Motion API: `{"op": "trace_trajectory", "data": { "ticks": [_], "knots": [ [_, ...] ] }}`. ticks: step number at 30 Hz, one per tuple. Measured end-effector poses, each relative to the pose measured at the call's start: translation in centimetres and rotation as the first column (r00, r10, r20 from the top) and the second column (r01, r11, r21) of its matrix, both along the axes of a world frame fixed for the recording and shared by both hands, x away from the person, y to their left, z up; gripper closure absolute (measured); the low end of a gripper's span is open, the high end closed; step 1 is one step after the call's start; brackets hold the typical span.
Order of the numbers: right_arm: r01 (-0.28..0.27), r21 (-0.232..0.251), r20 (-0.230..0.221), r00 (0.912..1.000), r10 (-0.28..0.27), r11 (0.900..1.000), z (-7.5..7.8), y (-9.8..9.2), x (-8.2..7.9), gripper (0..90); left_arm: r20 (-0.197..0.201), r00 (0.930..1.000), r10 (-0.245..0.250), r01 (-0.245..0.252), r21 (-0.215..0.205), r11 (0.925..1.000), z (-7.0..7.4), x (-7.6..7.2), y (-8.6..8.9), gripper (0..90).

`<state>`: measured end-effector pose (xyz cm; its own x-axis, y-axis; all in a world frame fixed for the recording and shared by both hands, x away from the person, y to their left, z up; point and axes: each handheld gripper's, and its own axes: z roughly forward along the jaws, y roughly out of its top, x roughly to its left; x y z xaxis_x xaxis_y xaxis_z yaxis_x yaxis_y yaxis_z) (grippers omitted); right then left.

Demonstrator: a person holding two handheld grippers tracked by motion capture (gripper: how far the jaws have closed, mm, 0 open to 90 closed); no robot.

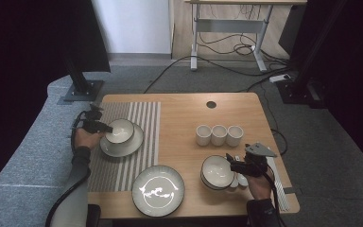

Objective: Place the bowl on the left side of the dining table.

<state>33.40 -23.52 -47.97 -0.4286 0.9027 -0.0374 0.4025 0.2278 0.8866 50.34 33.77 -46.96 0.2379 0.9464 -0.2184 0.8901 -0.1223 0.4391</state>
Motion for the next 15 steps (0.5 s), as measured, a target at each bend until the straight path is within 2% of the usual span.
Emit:
{"op": "trace_trajectory", "data": {
  "ticks": [15],
  "knots": [
    [-0.009,-0.007,-0.007,0.9999,0.009,1.0,-0.14,0.1,0.07,13.7,-0.023,0.9996,0.017,-0.018,-0.011,0.9998,-0.95,0.19,0.41,83.5]
  ]
}}
